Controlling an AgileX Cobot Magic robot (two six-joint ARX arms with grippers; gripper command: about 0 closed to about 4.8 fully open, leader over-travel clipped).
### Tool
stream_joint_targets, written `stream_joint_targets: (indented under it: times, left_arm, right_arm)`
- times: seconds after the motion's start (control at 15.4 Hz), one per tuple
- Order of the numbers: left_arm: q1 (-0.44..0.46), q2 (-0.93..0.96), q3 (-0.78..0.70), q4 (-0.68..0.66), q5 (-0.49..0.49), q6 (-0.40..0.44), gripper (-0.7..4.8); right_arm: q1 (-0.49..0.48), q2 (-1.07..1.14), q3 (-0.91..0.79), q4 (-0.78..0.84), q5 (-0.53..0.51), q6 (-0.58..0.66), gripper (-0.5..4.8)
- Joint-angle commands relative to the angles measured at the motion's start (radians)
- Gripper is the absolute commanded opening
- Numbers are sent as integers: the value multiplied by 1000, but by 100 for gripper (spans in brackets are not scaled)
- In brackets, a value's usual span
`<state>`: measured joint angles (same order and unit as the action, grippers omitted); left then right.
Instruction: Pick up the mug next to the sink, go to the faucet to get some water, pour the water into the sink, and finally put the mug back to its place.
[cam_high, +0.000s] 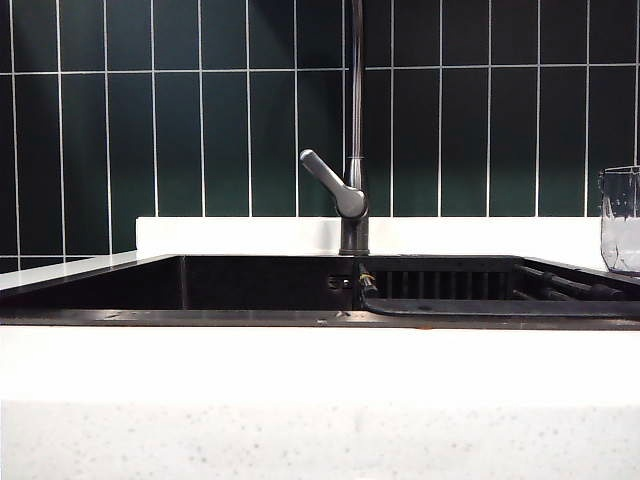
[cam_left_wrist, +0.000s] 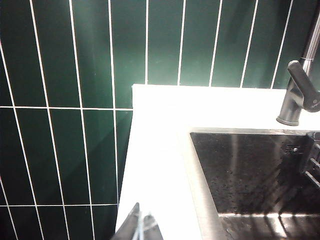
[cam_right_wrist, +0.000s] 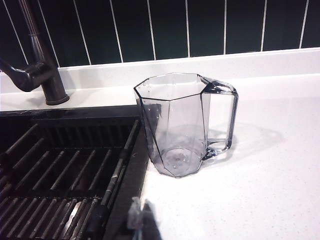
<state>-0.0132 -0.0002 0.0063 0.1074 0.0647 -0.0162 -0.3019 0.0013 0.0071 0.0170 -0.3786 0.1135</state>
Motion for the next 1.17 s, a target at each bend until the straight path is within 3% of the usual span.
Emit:
stream_joint_targets:
  times: [0.07,0.26,0.39,0.46,1.17]
  left_arm:
    - [0,0,1,3,1,1,-4]
    - [0,1,1,2,1,1,-4]
    - [0,0,1,2,2,1,-4]
    - [0,0,1,2,2,1,-4]
    - [-1,0,1,2,3,1,-4]
  right_arm:
    - [18,1,-6,10,6,-2,-5]
    - [175,1,-6,5,76,-8,-5]
    - [261,1,-6,-5,369,-69,-5]
    - [275,1,-6,-8,411,-76,-5]
    - [270,1,-6,112,380,-96,-5]
